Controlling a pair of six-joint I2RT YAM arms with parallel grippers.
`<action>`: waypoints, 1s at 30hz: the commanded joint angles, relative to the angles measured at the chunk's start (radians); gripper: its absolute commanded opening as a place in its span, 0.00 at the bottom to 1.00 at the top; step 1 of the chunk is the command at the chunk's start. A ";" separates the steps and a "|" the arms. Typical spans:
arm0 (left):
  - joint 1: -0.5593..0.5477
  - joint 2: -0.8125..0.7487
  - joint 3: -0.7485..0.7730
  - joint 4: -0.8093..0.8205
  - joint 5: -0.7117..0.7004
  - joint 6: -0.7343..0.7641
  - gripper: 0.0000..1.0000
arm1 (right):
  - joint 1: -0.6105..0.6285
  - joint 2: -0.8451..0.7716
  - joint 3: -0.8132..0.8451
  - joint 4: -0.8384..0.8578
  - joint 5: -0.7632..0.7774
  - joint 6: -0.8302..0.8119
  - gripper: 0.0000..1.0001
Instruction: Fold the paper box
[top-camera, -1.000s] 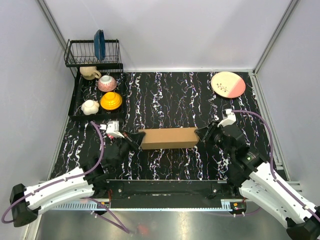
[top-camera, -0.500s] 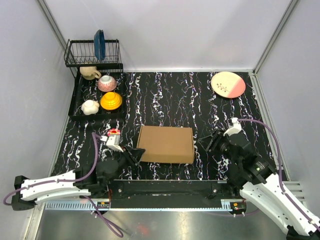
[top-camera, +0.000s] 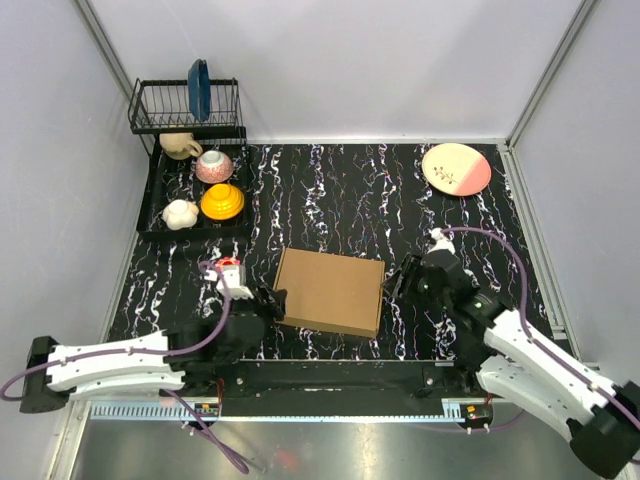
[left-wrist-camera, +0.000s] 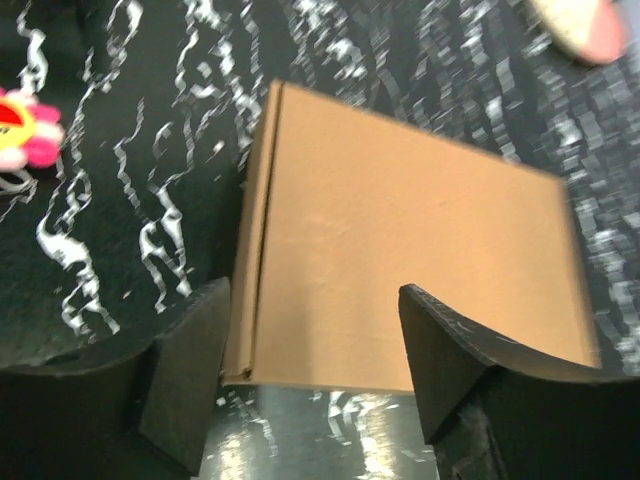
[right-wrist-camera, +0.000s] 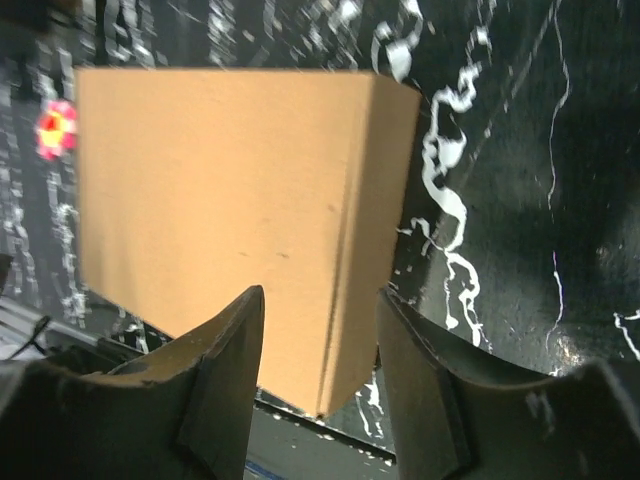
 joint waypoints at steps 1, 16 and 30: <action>0.018 0.136 -0.004 -0.120 -0.027 -0.242 0.77 | 0.006 0.100 -0.061 0.098 -0.051 0.043 0.56; 0.497 0.524 -0.069 0.558 0.499 0.130 0.75 | -0.026 0.422 -0.057 0.402 0.009 0.037 0.58; 0.635 0.492 0.210 0.335 0.438 0.221 0.84 | -0.219 0.399 0.166 0.310 0.035 -0.153 0.59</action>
